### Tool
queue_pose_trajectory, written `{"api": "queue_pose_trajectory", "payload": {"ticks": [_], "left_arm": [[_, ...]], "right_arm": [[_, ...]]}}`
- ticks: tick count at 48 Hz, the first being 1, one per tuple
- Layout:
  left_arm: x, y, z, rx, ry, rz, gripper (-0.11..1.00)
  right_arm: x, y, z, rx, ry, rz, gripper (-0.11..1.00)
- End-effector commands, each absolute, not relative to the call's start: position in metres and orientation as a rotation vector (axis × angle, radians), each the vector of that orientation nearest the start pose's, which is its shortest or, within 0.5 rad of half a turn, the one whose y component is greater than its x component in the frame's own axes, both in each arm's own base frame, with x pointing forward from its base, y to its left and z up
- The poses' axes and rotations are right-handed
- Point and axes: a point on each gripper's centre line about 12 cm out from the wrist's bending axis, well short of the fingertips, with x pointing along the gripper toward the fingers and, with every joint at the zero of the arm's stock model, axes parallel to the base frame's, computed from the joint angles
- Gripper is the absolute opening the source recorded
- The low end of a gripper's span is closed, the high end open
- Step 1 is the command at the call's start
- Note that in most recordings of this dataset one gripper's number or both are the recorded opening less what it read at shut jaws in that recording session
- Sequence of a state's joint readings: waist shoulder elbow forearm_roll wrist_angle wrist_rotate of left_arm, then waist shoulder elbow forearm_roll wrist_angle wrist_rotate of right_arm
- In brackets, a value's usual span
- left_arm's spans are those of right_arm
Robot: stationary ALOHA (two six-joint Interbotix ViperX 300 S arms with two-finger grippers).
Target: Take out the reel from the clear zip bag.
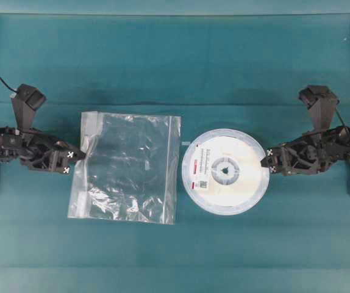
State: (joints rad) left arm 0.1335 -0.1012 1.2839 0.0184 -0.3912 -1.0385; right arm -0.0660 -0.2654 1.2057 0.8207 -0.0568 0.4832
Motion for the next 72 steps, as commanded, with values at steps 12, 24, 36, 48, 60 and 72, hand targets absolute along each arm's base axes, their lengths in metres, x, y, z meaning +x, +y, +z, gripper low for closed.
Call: {"api": "queue_pose_trajectory", "payload": {"ticks": [12, 24, 36, 48, 60, 72], "left_arm": [[0.23, 0.028, 0.067, -1.015, 0.678, 0.513, -0.04], [0.234, 0.029, 0.07, -1.015, 0.667, 0.507, -0.04], [0.234, 0.029, 0.07, -1.016, 0.664, 0.505, -0.04], [0.234, 0.029, 0.07, -1.016, 0.665, 0.506, -0.04], [0.234, 0.029, 0.071, -1.013, 0.663, 0.503, -0.04], [0.237, 0.029, 0.076, -1.014, 0.642, 0.492, 0.0]], "right_arm": [[0.23, -0.021, 0.1, 1.225, 0.69, -0.668, 0.03], [0.23, -0.021, 0.1, 1.224, 0.682, -0.671, 0.04], [0.232, -0.021, 0.101, 1.237, 0.68, -0.669, 0.52], [0.238, -0.021, 0.106, 1.217, 0.667, -0.647, 0.95], [0.239, -0.021, 0.108, 1.218, 0.658, -0.642, 0.94], [0.241, -0.021, 0.118, 1.223, 0.626, -0.616, 0.94]]}}
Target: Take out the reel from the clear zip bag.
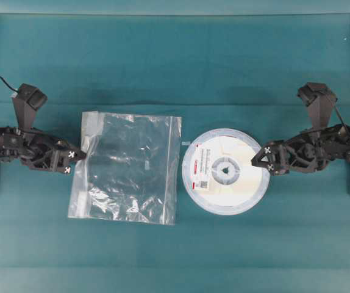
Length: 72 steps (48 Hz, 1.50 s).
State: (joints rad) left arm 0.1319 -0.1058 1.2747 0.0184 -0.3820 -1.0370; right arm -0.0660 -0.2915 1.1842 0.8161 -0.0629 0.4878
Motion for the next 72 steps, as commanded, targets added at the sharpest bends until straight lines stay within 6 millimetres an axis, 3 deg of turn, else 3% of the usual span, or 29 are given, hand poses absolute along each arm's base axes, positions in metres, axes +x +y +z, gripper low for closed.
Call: {"api": "queue_pose_trajectory", "payload": {"ticks": [1, 7, 17, 24, 36, 55, 72], "left_arm": [[0.237, 0.029, 0.076, -1.014, 0.641, 0.491, 0.01], [0.237, 0.029, 0.078, -1.013, 0.636, 0.487, 0.16], [0.238, 0.028, 0.083, -1.019, 0.616, 0.476, 0.7], [0.238, 0.028, 0.085, -1.017, 0.61, 0.471, 0.94], [0.234, 0.028, 0.094, -1.013, 0.64, 0.49, 0.89], [0.222, 0.027, 0.129, -1.0, 0.613, 0.472, 0.89], [0.206, 0.024, 0.169, -0.916, 0.515, 0.384, 0.89]], "right_arm": [[0.241, -0.021, 0.118, 1.223, 0.623, -0.614, 0.94], [0.241, -0.021, 0.122, 1.227, 0.612, -0.603, 0.94], [0.241, -0.019, 0.127, 1.221, 0.605, -0.584, 0.94], [0.241, -0.019, 0.13, 1.217, 0.597, -0.572, 0.94], [0.241, -0.019, 0.134, 1.207, 0.585, -0.556, 0.94], [0.241, -0.019, 0.14, 1.181, 0.566, -0.53, 0.94], [0.256, -0.016, 0.171, 1.001, 0.515, -0.389, 0.94]]}}
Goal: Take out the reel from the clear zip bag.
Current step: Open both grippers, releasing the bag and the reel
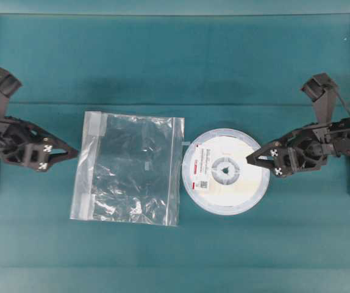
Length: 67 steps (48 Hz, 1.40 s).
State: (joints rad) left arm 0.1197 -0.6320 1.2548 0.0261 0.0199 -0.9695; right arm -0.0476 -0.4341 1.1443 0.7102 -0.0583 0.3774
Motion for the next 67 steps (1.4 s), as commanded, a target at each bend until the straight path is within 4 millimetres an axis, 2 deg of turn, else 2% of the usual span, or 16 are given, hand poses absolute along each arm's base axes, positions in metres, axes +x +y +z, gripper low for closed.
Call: {"api": "queue_pose_trajectory", "payload": {"ticks": [1, 10, 20, 37, 49, 59, 67], "left_arm": [[0.205, 0.024, 0.17, -0.906, 0.513, 0.38, 0.89], [0.192, 0.021, 0.185, -0.792, 0.503, 0.329, 0.89], [0.183, 0.02, 0.206, -0.737, 0.415, 0.277, 0.89], [0.183, 0.007, 0.214, -0.606, 0.416, 0.171, 0.89], [0.181, 0.002, 0.222, -0.469, 0.391, 0.109, 0.89], [0.177, 0.002, 0.237, -0.305, 0.331, 0.065, 0.89], [0.175, 0.002, 0.246, -0.271, 0.292, 0.054, 0.89]], "right_arm": [[0.258, -0.015, 0.174, 0.99, 0.509, -0.379, 0.94], [0.268, -0.011, 0.194, 0.855, 0.48, -0.294, 0.94], [0.274, 0.0, 0.205, 0.709, 0.482, -0.207, 0.94], [0.274, 0.008, 0.227, 0.598, 0.417, -0.131, 0.94], [0.271, 0.019, 0.251, 0.265, 0.303, -0.022, 0.94], [0.268, 0.016, 0.257, 0.238, 0.263, -0.029, 0.94], [0.267, 0.015, 0.259, 0.239, 0.254, -0.031, 0.94]]}}
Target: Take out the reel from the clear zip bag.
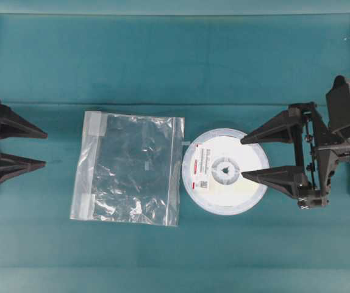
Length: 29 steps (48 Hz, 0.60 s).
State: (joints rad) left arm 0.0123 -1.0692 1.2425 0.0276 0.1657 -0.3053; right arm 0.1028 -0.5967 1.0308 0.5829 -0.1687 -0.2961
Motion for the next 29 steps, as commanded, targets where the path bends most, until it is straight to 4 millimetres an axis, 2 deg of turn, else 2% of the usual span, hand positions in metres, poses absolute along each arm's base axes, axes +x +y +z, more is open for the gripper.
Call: {"api": "queue_pose_trajectory", "payload": {"ticks": [1, 12, 29], "left_arm": [[0.174, 0.002, 0.247, -0.271, 0.288, 0.053, 0.89], [0.171, 0.002, 0.258, -0.256, 0.242, 0.045, 0.89], [0.17, 0.002, 0.26, -0.256, 0.239, 0.045, 0.89]], "right_arm": [[0.267, 0.016, 0.26, 0.239, 0.251, -0.03, 0.94], [0.261, 0.015, 0.271, 0.24, 0.21, -0.025, 0.94], [0.253, 0.015, 0.278, 0.247, 0.181, -0.016, 0.94]]}}
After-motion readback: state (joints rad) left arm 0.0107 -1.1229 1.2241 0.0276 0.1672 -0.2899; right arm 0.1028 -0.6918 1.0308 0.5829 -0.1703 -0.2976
